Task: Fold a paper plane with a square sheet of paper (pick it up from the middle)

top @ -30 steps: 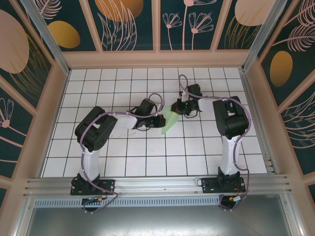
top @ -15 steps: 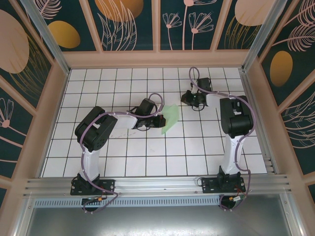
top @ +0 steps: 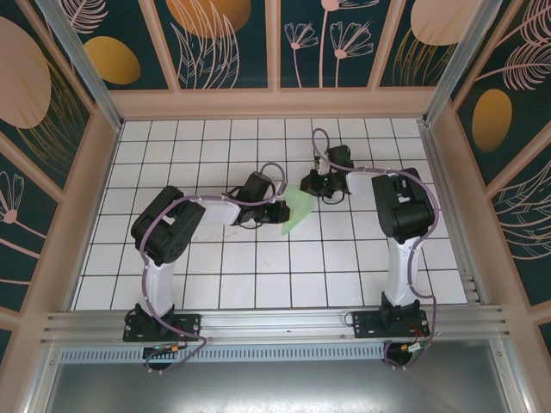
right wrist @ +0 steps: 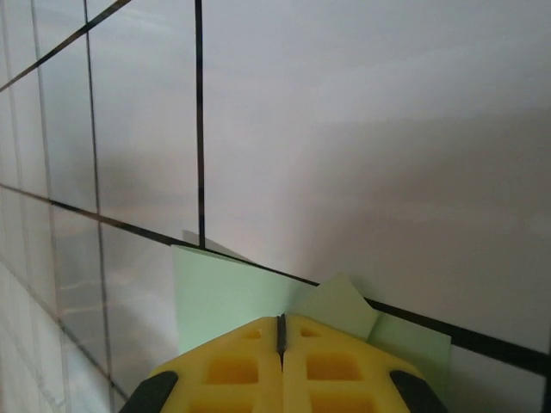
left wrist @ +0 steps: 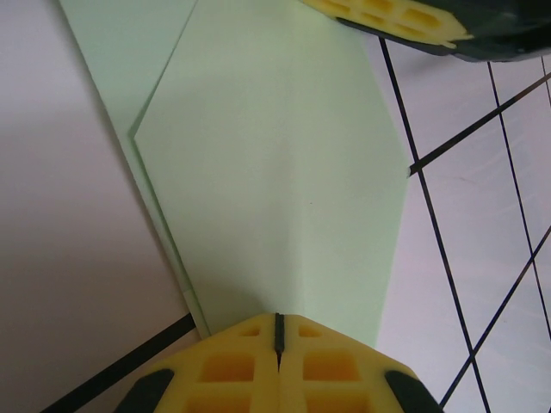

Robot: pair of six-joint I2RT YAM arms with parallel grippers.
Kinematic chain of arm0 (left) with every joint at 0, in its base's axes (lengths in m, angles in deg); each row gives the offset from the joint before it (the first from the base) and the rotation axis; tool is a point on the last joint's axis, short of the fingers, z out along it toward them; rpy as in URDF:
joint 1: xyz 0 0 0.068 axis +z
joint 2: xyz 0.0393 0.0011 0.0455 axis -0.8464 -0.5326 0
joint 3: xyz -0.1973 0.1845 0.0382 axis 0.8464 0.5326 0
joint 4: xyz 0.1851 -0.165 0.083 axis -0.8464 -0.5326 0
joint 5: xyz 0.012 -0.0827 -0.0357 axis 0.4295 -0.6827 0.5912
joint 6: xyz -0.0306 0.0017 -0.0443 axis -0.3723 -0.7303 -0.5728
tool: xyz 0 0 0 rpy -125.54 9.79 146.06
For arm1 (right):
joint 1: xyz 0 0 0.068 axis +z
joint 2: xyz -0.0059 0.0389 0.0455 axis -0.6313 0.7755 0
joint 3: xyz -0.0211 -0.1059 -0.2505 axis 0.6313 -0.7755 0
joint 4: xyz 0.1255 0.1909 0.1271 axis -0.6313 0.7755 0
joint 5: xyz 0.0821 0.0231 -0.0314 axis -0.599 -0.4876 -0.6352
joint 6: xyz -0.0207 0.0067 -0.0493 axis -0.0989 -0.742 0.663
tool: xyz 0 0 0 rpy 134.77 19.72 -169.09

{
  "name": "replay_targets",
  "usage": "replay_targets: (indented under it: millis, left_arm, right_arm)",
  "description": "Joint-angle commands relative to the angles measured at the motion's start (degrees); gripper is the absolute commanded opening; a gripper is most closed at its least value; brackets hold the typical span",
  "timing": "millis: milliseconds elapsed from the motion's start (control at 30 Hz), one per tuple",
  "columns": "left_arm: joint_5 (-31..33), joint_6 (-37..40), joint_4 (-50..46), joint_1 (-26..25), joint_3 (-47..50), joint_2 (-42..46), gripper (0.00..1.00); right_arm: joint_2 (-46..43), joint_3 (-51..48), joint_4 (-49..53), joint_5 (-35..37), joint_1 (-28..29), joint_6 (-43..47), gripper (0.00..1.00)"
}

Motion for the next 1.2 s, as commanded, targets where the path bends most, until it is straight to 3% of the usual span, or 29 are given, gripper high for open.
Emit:
replay_targets:
  millis: [0, 233, 500, 700, 1000, 1167]
  left_arm:
    - [4.39, 0.91, -12.00, 0.31, 3.45, -2.95, 0.00]
    - [4.17, 0.47, -11.26, 0.28, 3.65, -2.31, 0.00]
    - [3.34, 0.39, -10.64, 0.28, 1.94, -1.48, 0.00]
    - [3.16, 0.39, -10.40, 0.28, 1.47, -0.93, 0.00]
    - [1.92, -0.13, -9.81, 0.28, 0.15, 0.16, 0.00]
    - [-1.02, -1.29, -4.15, 0.33, -0.21, 4.73, 0.00]
  right_arm:
    - [2.45, 3.57, 0.68, 3.32, -2.39, 0.21, 0.00]
    - [0.47, 5.93, 2.15, 6.12, -5.20, -1.30, 0.00]
    - [-12.36, -8.84, -3.85, 3.42, 1.27, -6.36, 0.00]
    - [-8.36, -8.77, -4.54, 2.13, 5.30, -8.48, 0.00]
    - [-3.29, -8.53, -2.00, 4.17, 4.57, -7.10, 0.00]
    - [-1.78, -9.58, 0.32, 6.05, 4.28, -6.38, 0.00]
